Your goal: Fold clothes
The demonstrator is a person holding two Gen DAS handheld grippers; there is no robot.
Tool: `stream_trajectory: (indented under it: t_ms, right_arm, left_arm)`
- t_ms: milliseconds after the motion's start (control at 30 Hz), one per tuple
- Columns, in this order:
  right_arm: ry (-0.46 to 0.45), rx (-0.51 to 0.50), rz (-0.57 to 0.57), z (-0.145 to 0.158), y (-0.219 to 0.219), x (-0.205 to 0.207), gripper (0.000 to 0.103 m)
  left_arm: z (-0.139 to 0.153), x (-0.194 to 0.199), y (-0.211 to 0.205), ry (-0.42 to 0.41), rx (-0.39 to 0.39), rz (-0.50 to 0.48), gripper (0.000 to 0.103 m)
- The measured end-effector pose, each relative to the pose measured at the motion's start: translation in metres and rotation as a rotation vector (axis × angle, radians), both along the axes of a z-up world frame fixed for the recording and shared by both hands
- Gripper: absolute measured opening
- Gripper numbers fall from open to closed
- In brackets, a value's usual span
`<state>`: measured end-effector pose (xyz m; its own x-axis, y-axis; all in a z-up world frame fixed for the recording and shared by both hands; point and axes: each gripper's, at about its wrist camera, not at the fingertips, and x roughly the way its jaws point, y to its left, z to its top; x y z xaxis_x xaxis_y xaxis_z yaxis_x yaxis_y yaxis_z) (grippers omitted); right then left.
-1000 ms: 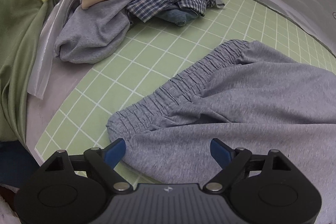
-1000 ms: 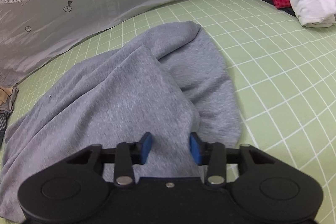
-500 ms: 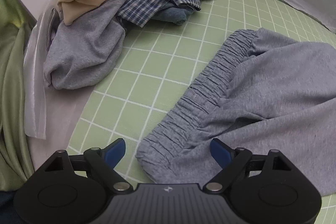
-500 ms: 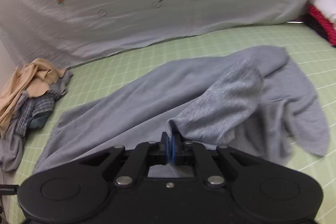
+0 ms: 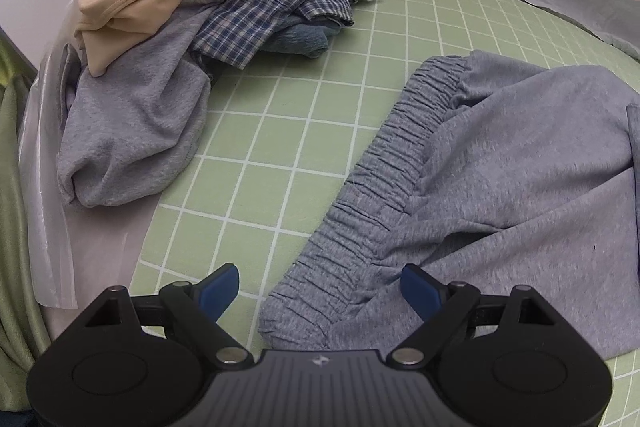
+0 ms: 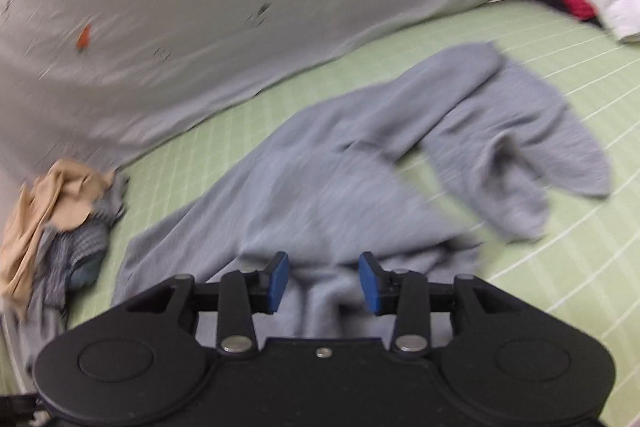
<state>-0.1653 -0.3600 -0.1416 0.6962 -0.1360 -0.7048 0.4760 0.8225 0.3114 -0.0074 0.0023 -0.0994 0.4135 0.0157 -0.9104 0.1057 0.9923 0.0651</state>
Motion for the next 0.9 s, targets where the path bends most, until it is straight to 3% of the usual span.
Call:
stream_trajectory:
  t_ms: [133,300,400,467,500,667,900]
  right_arm:
    - [0.125,-0.149,-0.024,-0.015,-0.020,0.003,0.041]
    - [0.204,-0.262,0.093,-0.038,-0.035,0.013,0.036]
    - [0.200,-0.260,0.151,-0.046,-0.038,0.019,0.024]
    - [0.193,-0.245,0.182,-0.048,-0.041,0.019,0.003]
    - [0.183,-0.235,0.184,-0.047,-0.044,0.017,0.003]
    - [0.088,-0.217,0.166,-0.017,-0.069,-0.016,0.002]
    - [-0.062,-0.319,0.124,0.061,-0.125,-0.063,0.002]
  left_arm:
    - [0.000,-0.002,-0.006,0.003,0.002,-0.001,0.088]
    - [0.005,-0.005,-0.014,-0.012,0.019,0.005,0.088]
    - [0.007,-0.011,-0.025,-0.010,0.015,0.022,0.089]
    - [0.008,-0.017,-0.034,-0.009,0.007,0.042,0.089]
    - [0.007,-0.019,-0.040,-0.006,0.001,0.052,0.089]
    - [0.004,-0.032,-0.072,0.007,-0.010,0.098,0.089]
    - [-0.013,-0.044,-0.121,0.025,-0.003,0.136,0.089]
